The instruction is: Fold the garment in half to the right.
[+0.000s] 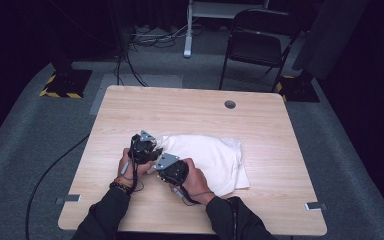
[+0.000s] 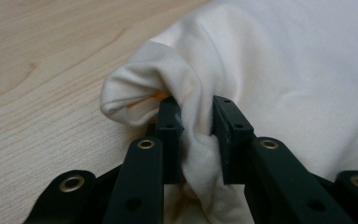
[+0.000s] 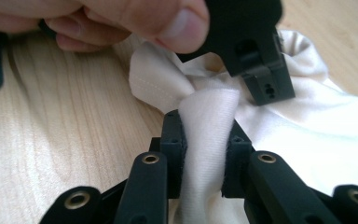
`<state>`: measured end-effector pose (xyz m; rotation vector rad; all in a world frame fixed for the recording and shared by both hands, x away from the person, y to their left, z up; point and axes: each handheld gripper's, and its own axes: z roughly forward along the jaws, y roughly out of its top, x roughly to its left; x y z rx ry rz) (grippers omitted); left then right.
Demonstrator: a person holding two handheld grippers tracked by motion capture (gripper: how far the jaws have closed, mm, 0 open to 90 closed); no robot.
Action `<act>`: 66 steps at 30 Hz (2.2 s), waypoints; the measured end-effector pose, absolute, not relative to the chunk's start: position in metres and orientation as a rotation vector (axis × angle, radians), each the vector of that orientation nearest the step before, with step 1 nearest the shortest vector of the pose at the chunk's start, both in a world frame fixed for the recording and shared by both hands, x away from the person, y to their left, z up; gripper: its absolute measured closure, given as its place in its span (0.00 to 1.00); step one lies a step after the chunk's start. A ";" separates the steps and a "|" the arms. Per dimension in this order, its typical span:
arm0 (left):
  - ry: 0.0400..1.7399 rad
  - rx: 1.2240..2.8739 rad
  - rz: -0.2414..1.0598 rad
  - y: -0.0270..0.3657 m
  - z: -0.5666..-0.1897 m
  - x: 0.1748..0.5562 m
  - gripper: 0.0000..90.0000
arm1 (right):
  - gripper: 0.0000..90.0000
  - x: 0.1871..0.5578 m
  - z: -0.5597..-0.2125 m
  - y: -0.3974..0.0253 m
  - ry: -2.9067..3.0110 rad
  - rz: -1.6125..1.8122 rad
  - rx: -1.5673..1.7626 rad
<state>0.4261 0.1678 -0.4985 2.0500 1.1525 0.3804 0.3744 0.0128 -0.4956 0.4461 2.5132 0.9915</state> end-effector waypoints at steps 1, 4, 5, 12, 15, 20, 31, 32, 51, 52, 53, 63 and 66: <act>1.149 2.045 0.392 0.168 -0.497 0.424 0.82 | 0.84 0.374 -0.495 0.011 2.513 1.001 0.448; 1.147 2.031 0.412 0.167 -0.494 0.417 0.82 | 0.84 0.369 -0.492 0.010 2.506 1.028 0.428; 1.146 2.026 0.416 0.167 -0.492 0.415 0.82 | 0.84 0.367 -0.491 0.009 2.500 1.028 0.416; 1.156 1.976 0.445 0.173 -0.486 0.405 0.83 | 0.84 0.363 -0.485 0.007 2.499 1.082 0.430; 1.169 1.960 0.454 0.176 -0.484 0.402 0.83 | 0.84 0.363 -0.483 0.010 2.497 1.091 0.419; 1.198 1.941 0.485 0.181 -0.479 0.395 0.83 | 0.84 0.363 -0.479 0.012 2.499 1.118 0.416; 1.219 1.936 0.515 0.183 -0.473 0.389 0.83 | 0.84 0.362 -0.476 0.012 2.498 1.132 0.410; 1.211 1.939 0.523 0.182 -0.471 0.389 0.83 | 0.85 0.362 -0.474 0.010 2.498 1.143 0.418; 1.051 2.097 0.714 0.141 -0.415 0.375 0.83 | 0.85 0.362 -0.435 -0.039 2.461 1.378 0.572; 1.030 2.115 0.729 0.137 -0.413 0.374 0.83 | 0.85 0.362 -0.434 -0.042 2.460 1.383 0.581; 1.022 2.121 0.734 0.134 -0.412 0.374 0.83 | 0.85 0.361 -0.433 -0.045 2.463 1.397 0.595; 0.956 2.186 0.704 0.106 -0.404 0.381 0.82 | 0.85 0.359 -0.431 -0.072 2.451 1.452 0.711; 0.951 2.196 0.701 0.101 -0.402 0.381 0.82 | 0.85 0.358 -0.432 -0.077 2.438 1.465 0.734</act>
